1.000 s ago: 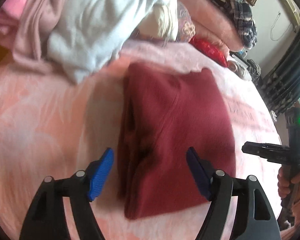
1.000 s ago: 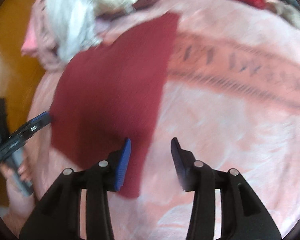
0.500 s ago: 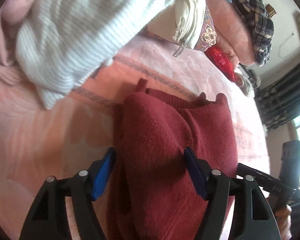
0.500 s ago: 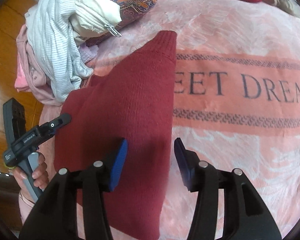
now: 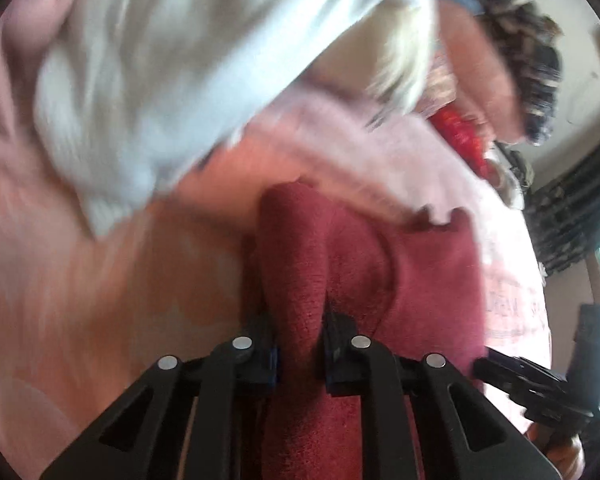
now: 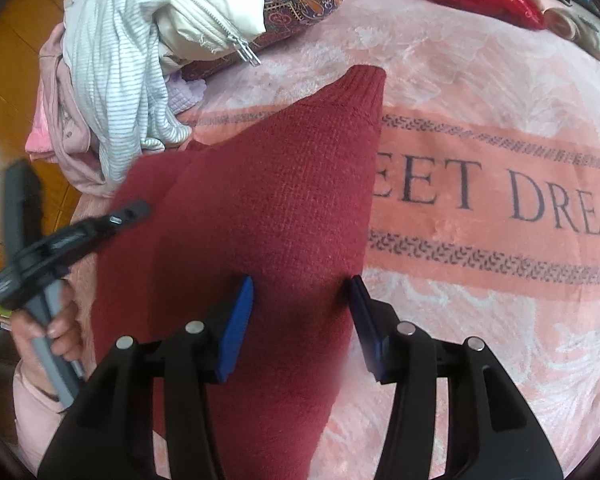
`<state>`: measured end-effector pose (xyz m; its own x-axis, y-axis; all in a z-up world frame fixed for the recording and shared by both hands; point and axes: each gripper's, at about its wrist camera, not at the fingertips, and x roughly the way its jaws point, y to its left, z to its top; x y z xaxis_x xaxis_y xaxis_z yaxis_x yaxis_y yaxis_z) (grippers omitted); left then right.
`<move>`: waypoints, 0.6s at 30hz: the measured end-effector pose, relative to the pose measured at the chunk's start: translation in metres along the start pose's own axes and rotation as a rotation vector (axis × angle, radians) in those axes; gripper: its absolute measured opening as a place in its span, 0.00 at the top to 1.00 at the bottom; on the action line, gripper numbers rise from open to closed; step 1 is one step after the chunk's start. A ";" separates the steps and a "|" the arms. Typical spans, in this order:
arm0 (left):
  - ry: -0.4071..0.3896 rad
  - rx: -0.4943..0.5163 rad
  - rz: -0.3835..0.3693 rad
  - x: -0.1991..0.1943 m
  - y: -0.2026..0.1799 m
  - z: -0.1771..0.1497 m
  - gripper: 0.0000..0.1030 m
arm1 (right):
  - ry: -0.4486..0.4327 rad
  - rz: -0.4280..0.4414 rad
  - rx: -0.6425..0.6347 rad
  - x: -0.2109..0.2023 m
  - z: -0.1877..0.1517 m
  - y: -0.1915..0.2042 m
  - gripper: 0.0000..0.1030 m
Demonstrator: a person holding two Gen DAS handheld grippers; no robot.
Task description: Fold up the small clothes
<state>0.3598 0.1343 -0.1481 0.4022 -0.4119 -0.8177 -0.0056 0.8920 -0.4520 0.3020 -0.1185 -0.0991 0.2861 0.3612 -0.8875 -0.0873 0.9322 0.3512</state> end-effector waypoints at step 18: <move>0.096 0.116 -0.091 -0.035 -0.013 -0.058 0.20 | 0.100 -0.002 -0.089 -0.021 -0.022 0.002 0.31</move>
<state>0.2927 0.1266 -0.1340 0.3069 -0.5031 -0.8079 0.1347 0.8633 -0.4864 0.2752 -0.1239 -0.0867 0.1905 0.3557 -0.9150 -0.1723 0.9297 0.3255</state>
